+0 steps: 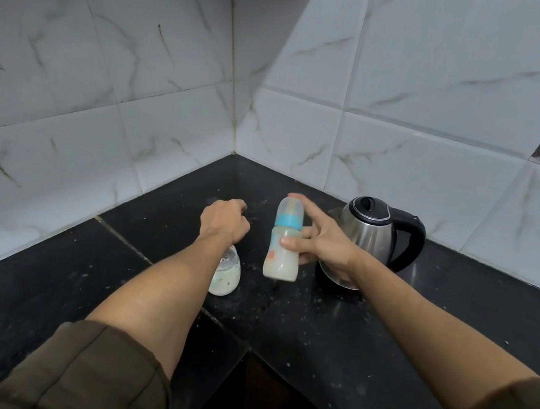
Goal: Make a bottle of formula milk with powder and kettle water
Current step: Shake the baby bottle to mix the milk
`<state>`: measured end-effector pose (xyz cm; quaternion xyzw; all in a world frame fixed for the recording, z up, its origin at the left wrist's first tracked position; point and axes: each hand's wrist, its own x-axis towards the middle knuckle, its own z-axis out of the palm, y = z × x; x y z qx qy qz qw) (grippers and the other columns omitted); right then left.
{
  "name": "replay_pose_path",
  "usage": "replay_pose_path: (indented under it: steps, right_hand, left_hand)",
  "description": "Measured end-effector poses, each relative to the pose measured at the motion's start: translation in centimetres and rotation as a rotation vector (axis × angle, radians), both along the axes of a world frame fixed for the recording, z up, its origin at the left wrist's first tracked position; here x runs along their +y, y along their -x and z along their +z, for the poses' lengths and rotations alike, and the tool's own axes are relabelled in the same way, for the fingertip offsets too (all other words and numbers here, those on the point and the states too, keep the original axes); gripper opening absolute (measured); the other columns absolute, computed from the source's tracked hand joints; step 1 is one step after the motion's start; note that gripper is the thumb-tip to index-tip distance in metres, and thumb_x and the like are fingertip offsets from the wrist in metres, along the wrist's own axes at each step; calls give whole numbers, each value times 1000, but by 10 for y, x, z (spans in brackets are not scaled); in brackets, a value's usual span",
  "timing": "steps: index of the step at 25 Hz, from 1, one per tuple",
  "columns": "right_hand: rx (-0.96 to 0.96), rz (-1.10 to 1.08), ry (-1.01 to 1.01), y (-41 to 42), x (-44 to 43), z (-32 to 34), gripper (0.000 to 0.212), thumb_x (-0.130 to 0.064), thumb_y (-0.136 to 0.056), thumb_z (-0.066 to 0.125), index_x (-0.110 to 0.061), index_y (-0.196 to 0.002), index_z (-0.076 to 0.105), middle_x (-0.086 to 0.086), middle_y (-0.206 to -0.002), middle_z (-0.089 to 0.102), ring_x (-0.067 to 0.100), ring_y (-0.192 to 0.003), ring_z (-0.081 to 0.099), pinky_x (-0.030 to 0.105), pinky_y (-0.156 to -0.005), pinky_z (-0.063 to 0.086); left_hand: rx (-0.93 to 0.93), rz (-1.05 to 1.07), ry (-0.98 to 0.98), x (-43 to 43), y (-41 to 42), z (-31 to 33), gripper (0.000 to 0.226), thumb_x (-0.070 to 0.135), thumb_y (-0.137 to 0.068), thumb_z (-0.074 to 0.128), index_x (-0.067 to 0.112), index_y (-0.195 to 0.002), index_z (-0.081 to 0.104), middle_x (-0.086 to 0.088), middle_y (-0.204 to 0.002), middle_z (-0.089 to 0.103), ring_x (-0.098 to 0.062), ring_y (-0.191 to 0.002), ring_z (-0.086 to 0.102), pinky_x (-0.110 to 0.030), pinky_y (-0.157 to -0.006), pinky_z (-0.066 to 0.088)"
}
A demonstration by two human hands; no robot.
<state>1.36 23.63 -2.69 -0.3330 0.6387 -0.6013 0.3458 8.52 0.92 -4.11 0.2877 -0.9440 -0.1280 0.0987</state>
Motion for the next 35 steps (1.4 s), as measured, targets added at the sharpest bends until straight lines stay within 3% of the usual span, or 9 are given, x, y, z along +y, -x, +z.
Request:
replay_pose_path:
  steps: [3, 7, 13, 16, 20, 24, 27, 32, 35]
  right_hand:
    - [-131, -225, 127, 1, -4, 2, 86, -30, -74, 94, -43, -145, 46, 19, -122, 75, 36, -104, 77, 49, -78, 65]
    - [-151, 1, -136, 1, 0, -4, 77, -41, -77, 92, -39, -143, 52, 17, -120, 77, 39, -100, 78, 40, -70, 65]
    - [-461, -128, -305, 2, -1, -10, 55, -45, -75, 90, -11, -114, 71, 17, -92, 79, 24, -69, 79, 30, -53, 64]
    - [-435, 13, -325, 4, 0, -11, 72, -48, -58, 100, -9, -113, 74, 17, -101, 77, 24, -74, 79, 31, -58, 66]
    - [-481, -146, -315, 9, -3, -4, 57, -43, -78, 88, -6, -115, 68, 22, -94, 79, 28, -68, 80, 31, -53, 65]
    - [-426, 59, -356, 8, -2, -3, 74, -47, -65, 95, -6, -121, 69, 19, -110, 75, 26, -83, 78, 33, -68, 67]
    - [-461, -110, -344, 9, -3, 0, 57, -42, -79, 88, -6, -118, 67, 23, -94, 79, 29, -68, 80, 30, -52, 64]
    - [-443, 69, -362, 9, 0, 0, 64, -43, -76, 90, -6, -122, 69, 20, -108, 76, 26, -79, 80, 33, -64, 67]
    - [-456, -108, -345, 7, -4, 3, 53, -40, -81, 87, -6, -117, 68, 22, -95, 79, 29, -71, 80, 33, -55, 66]
  left_hand:
    - [-3, 7, 7, 0, -1, -1, 45, 18, -98, 54, 25, -142, 63, -7, -130, 71, -30, -119, 65, -42, -100, 55]
    - [-8, -4, 1, 1, 1, 0, 45, 19, -99, 54, 25, -143, 62, -7, -131, 71, -30, -120, 65, -42, -100, 55]
    - [-14, -10, -2, 0, 1, -2, 47, 17, -97, 53, 24, -142, 62, -8, -131, 71, -32, -121, 64, -42, -100, 55]
    - [-17, -16, 1, 1, 2, -2, 47, 17, -97, 53, 24, -143, 62, -7, -132, 70, -31, -122, 64, -42, -101, 54]
    - [-12, -16, 5, 0, 2, -1, 47, 17, -98, 53, 24, -143, 62, -6, -132, 71, -30, -121, 65, -42, -100, 55]
    - [-15, -15, 9, 0, 3, 0, 47, 17, -98, 53, 24, -143, 62, -6, -131, 71, -29, -121, 65, -42, -101, 55]
    - [-16, -16, 11, -2, 3, 0, 47, 16, -98, 53, 24, -143, 62, -6, -132, 71, -29, -122, 64, -42, -101, 54]
    - [-13, -17, 1, -1, 4, -1, 46, 17, -98, 54, 23, -143, 62, -7, -132, 71, -30, -122, 64, -42, -101, 55]
    - [-12, -15, 3, 0, 3, -1, 46, 17, -99, 54, 22, -144, 62, -6, -132, 70, -29, -122, 64, -42, -101, 55]
